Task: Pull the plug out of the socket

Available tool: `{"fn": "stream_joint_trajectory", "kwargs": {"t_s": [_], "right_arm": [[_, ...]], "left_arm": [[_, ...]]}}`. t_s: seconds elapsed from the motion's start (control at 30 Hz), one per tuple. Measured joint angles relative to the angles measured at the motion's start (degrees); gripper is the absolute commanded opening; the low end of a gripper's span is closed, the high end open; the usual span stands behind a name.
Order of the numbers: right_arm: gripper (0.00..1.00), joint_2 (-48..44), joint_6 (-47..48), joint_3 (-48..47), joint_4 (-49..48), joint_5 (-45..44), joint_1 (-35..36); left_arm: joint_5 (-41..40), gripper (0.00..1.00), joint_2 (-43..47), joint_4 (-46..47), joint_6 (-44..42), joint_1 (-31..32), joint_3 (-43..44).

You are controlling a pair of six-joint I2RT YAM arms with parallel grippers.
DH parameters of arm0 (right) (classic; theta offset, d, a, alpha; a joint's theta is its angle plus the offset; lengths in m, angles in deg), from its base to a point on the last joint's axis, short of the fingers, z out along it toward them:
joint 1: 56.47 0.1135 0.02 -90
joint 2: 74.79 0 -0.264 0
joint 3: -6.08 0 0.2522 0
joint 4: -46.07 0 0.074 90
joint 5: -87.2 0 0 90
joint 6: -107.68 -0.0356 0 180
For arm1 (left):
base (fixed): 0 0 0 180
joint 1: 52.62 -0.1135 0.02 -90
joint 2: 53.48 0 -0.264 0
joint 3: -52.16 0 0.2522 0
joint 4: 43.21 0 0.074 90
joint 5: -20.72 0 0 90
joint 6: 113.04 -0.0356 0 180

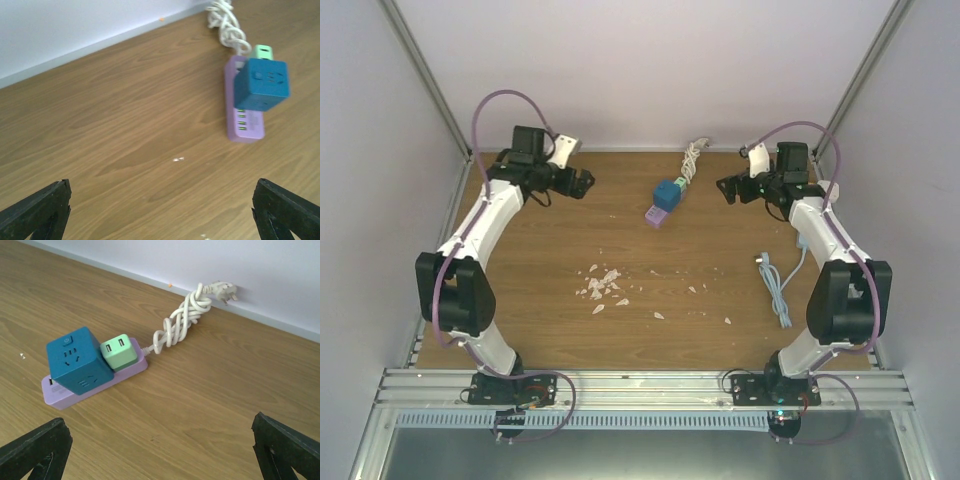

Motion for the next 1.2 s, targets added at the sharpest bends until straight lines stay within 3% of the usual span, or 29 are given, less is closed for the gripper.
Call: {"fn": "stream_joint_trajectory", "kwargs": {"t_s": [0.47, 0.87, 1.2], "right_arm": [[1.0, 0.0, -1.84, 1.14, 0.02, -4.7, 1.55], [1.0, -0.42, -0.79, 2.01, 0.9, -7.72, 1.79], [1.0, -0.76, -0.52, 0.17, 1.25, -9.57, 1.84]], "left_arm": [[-2.16, 0.98, -4.13, 8.07, 3.28, 17.25, -1.95], [-2.62, 0.98, -14.64, 17.7, 3.65, 23.58, -2.14], [-5.46, 0.97, -26.18, 19.28, 3.89, 24.57, 9.4]]}}
